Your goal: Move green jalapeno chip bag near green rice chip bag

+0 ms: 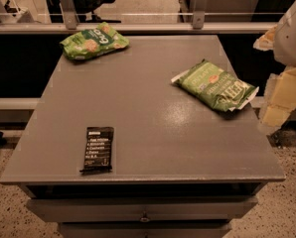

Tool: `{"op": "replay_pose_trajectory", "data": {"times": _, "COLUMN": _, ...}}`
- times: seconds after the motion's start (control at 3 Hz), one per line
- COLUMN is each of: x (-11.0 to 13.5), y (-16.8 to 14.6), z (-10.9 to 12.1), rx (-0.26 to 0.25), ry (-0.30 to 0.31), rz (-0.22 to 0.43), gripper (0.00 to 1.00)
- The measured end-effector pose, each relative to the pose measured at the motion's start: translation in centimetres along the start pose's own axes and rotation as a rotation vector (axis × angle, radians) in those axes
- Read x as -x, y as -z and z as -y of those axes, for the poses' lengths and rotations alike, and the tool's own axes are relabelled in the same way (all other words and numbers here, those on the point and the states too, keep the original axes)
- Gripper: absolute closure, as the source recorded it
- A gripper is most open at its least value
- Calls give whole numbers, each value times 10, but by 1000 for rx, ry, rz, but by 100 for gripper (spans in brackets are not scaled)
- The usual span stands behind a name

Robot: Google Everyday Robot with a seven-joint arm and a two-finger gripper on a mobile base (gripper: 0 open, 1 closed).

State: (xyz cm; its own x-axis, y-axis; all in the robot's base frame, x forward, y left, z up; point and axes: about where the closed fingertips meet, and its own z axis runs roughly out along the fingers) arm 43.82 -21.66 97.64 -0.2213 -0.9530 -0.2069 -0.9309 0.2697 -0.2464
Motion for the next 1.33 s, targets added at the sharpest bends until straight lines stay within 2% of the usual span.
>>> {"op": "replay_pose_trajectory", "data": {"times": 0.33, "x": 0, "y": 0, "z": 0, "rx": 0, "ry": 0, "rz": 0, "gripper": 0}}
{"op": "replay_pose_trajectory", "data": {"times": 0.67, "x": -1, "y": -9, "z": 19, "rx": -42, "ry": -15, "rz": 11, "gripper": 0}}
{"op": "replay_pose_trajectory", "data": {"times": 1.0, "x": -8, "y": -35, "z": 55, "rx": -87, "ry": -68, "rz": 46, "gripper": 0}}
{"op": "replay_pose_trajectory", "data": {"times": 1.33, "x": -20, "y": -68, "z": 86, "rx": -91, "ry": -158, "rz": 110, "gripper": 0}}
